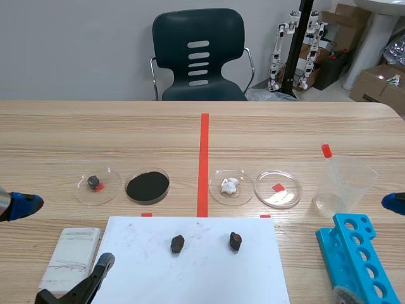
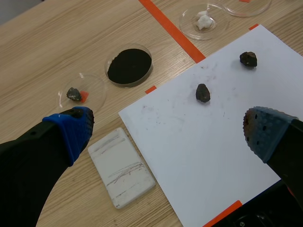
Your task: Return to the home posture
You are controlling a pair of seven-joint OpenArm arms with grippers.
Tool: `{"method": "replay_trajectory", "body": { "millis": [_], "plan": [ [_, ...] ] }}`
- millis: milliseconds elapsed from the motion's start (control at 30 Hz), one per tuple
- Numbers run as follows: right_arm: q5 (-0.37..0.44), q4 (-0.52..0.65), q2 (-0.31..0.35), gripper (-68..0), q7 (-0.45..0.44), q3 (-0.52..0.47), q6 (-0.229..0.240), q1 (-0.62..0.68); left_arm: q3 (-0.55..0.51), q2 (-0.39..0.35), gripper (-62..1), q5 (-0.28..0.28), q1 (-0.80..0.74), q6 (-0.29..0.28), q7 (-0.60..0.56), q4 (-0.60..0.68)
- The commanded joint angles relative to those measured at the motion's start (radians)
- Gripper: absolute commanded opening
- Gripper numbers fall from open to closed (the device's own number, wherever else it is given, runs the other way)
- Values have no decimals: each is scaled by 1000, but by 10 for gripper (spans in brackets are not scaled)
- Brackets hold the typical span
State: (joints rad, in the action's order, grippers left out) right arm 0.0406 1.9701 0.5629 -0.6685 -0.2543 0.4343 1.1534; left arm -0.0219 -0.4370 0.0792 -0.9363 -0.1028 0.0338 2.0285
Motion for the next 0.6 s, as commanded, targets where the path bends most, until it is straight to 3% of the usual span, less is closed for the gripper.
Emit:
{"method": "replay_trajectory", "body": {
  "millis": [0,567],
  "plan": [
    [11,8,10,-65,-6,-6,0,-6,-1,6,14,5,-5,2,-13,7],
    [11,8,10,-65,19,-6,0,-6,-1,6,14,5,-5,2,-13,7]
  ]
}}
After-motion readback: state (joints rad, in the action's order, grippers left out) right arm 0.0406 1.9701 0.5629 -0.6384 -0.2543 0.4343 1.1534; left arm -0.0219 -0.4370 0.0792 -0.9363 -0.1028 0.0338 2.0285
